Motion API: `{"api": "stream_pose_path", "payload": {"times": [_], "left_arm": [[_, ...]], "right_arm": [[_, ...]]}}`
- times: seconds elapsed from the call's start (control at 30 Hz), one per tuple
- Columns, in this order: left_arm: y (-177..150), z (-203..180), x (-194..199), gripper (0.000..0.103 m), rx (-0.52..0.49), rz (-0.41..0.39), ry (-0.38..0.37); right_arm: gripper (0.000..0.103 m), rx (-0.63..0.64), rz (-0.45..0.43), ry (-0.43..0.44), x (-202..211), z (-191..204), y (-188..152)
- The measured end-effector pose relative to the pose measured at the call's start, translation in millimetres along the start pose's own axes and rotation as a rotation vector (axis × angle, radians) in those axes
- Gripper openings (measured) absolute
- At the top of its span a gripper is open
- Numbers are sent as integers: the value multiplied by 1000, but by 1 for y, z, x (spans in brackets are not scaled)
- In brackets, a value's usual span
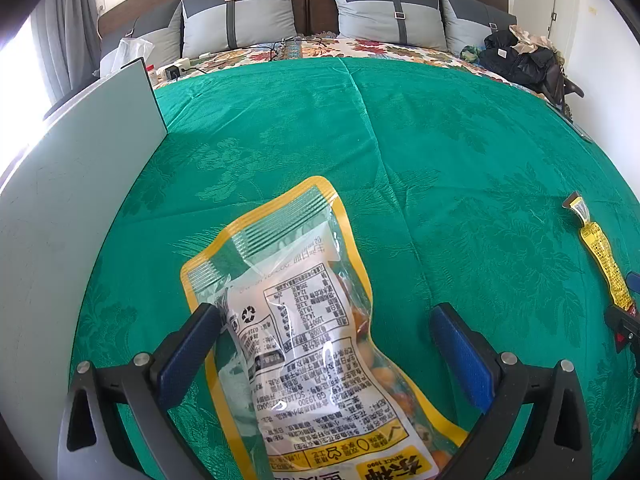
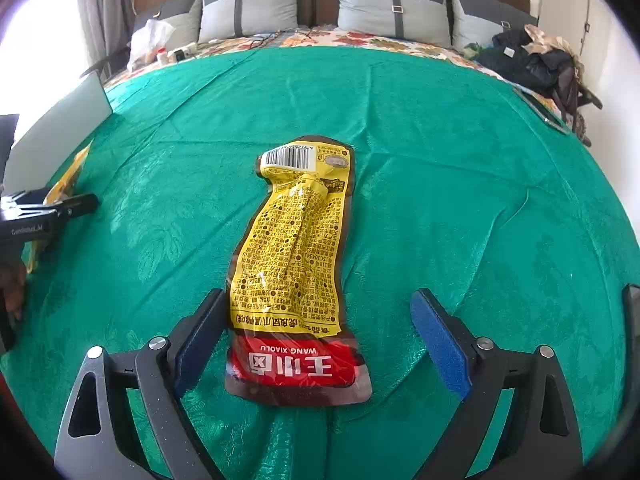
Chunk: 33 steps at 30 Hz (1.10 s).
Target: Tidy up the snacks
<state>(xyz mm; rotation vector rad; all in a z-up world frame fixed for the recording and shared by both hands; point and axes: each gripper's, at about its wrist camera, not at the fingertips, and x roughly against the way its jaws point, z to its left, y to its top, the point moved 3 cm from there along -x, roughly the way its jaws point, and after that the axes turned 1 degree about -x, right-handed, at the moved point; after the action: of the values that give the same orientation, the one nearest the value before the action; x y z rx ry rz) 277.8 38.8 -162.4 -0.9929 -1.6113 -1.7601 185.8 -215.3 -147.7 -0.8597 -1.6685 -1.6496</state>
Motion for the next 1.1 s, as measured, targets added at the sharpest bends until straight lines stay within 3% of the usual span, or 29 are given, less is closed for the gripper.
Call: {"api": "stream_pose_path", "payload": {"times": [1.1], "left_arm": [[0,1,0,103,-1,0,0]], "right_arm": [[97,5,-3,-9,1,0,-1]]}}
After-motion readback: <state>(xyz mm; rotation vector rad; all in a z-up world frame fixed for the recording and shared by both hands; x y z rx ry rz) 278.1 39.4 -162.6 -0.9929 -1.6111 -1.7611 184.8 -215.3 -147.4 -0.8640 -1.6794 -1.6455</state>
